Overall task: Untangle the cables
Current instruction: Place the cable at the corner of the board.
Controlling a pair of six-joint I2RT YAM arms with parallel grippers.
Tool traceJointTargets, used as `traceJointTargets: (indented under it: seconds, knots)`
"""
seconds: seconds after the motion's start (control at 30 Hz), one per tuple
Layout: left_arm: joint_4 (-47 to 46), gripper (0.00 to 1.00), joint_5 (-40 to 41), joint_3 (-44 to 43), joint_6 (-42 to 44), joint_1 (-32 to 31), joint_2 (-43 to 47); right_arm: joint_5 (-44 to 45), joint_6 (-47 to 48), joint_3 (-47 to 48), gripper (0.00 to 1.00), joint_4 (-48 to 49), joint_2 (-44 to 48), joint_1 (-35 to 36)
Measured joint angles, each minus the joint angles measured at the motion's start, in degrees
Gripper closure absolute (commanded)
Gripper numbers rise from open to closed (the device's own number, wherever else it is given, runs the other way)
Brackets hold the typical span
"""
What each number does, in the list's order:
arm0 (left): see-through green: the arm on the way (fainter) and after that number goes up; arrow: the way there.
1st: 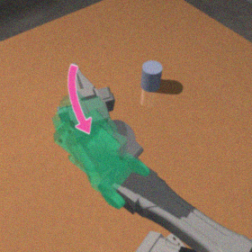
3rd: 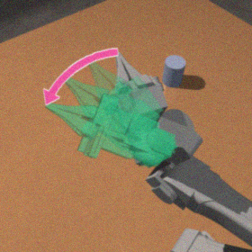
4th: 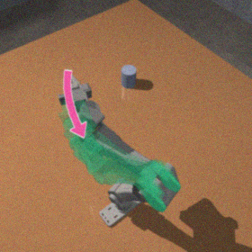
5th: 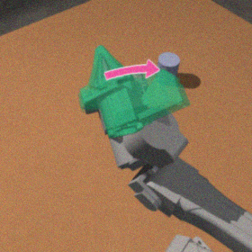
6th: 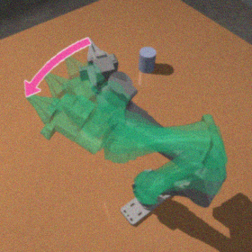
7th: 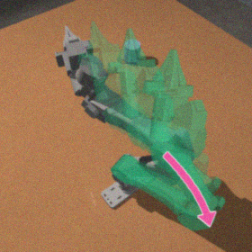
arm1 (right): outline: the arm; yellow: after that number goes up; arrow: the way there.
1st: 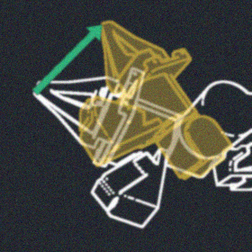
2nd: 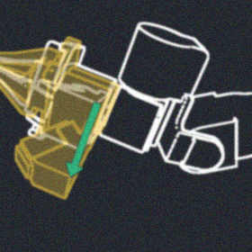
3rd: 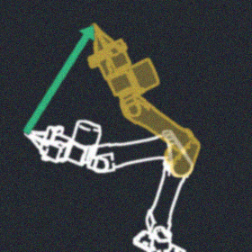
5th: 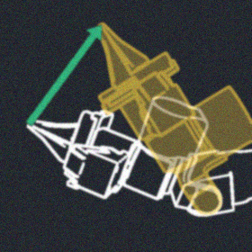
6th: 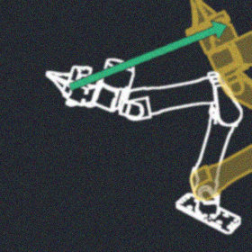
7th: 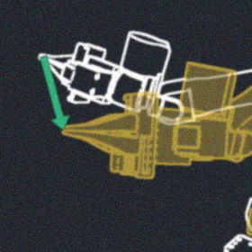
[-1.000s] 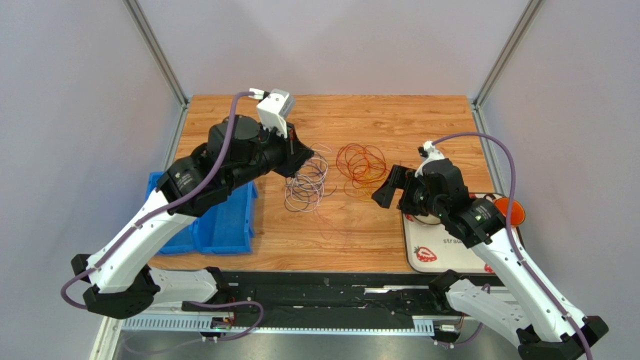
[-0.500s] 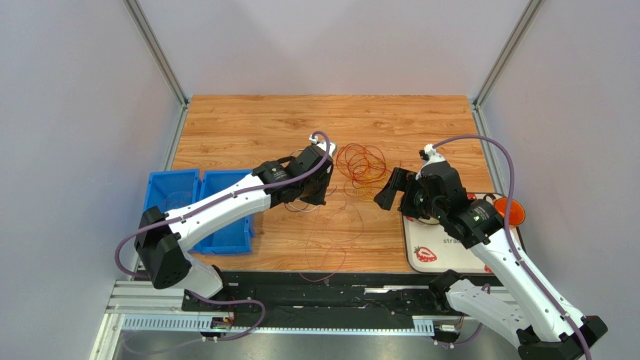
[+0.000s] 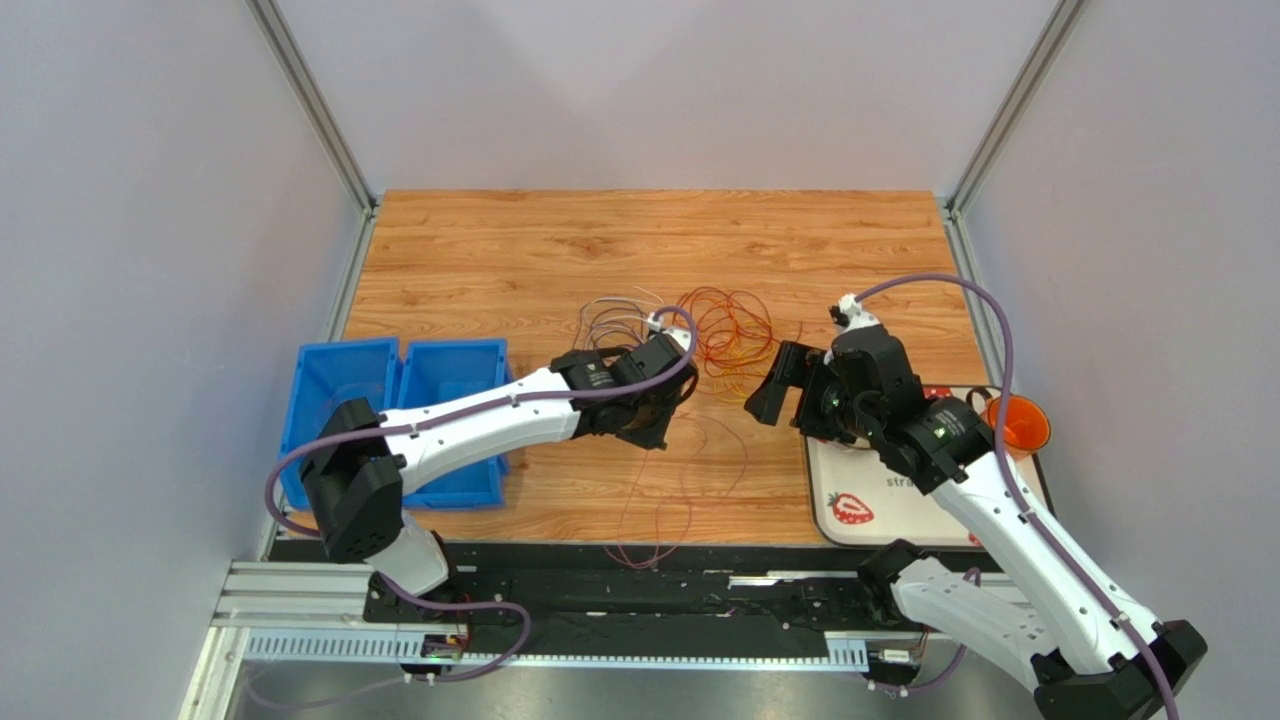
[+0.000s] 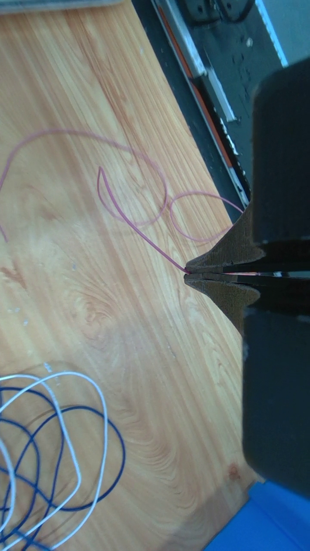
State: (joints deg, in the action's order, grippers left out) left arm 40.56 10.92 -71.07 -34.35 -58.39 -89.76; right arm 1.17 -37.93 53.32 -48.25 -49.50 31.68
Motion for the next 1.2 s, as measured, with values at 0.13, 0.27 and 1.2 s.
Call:
traceJointTargets:
  seconds: [0.13,0.27,1.2]
  knots:
    - [2.03,1.0,1.38,0.09,-0.33,-0.85,-1.31,-3.67,-0.39,-2.21,0.09,1.77,-0.59,0.0]
    - [5.62,1.0,4.35,-4.11,1.51,-0.83,-2.21,-8.81,-2.03,-7.08,0.09,5.42,-1.09,0.04]
    - [12.63,0.34,7.34,-8.55,7.61,8.04,-9.86,-7.21,-1.42,-10.29,0.13,9.14,-15.74,16.48]
